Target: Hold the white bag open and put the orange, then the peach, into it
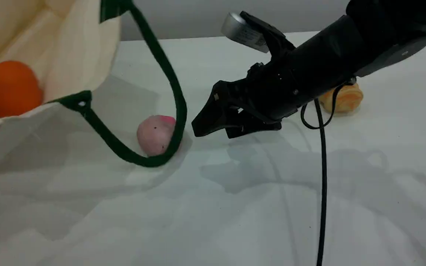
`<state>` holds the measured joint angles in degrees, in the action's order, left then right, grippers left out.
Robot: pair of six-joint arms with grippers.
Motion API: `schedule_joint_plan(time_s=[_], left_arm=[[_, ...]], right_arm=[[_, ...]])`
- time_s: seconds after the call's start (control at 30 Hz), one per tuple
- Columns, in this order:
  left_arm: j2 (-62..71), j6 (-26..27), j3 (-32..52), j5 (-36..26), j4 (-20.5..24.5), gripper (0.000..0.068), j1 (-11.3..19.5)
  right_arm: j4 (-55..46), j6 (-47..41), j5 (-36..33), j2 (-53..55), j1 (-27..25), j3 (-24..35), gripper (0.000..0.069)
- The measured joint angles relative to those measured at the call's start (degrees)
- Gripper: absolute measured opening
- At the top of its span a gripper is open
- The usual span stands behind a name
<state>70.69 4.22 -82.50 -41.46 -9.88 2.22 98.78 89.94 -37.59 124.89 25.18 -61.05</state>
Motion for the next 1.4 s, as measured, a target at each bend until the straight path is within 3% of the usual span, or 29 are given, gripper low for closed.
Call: schedule_joint_plan(time_s=[0.47,0.77,1.03,1.17,1.4], left_arm=[[0.0,0.0,0.0,3.6,-0.75,0.0072,0.0],[0.0,0.18,-0.15,7.68,-2.29,0.0072,0.0],[-0.03,0.73,-4.71,6.28,-2.09,0.0072,0.0],[0.17,1.23,-4.52,3.37,-1.84,0.0072,0.0],[1.02,1.19,-4.52,4.35,0.34,0.0072,0.0]], right_arm=[[0.2,0.05,-0.4,3.85,0.07,0.0,0.0541],[0.22,0.0,0.5,3.85,4.1,0.0,0.0541],[1.1,0.0,1.62,3.8,6.34,-0.99,0.0541],[1.35,0.0,-0.7,3.75,6.34,-2.08,0.0541],[1.1,0.0,-2.72,3.75,6.34,-2.27,0.0541]])
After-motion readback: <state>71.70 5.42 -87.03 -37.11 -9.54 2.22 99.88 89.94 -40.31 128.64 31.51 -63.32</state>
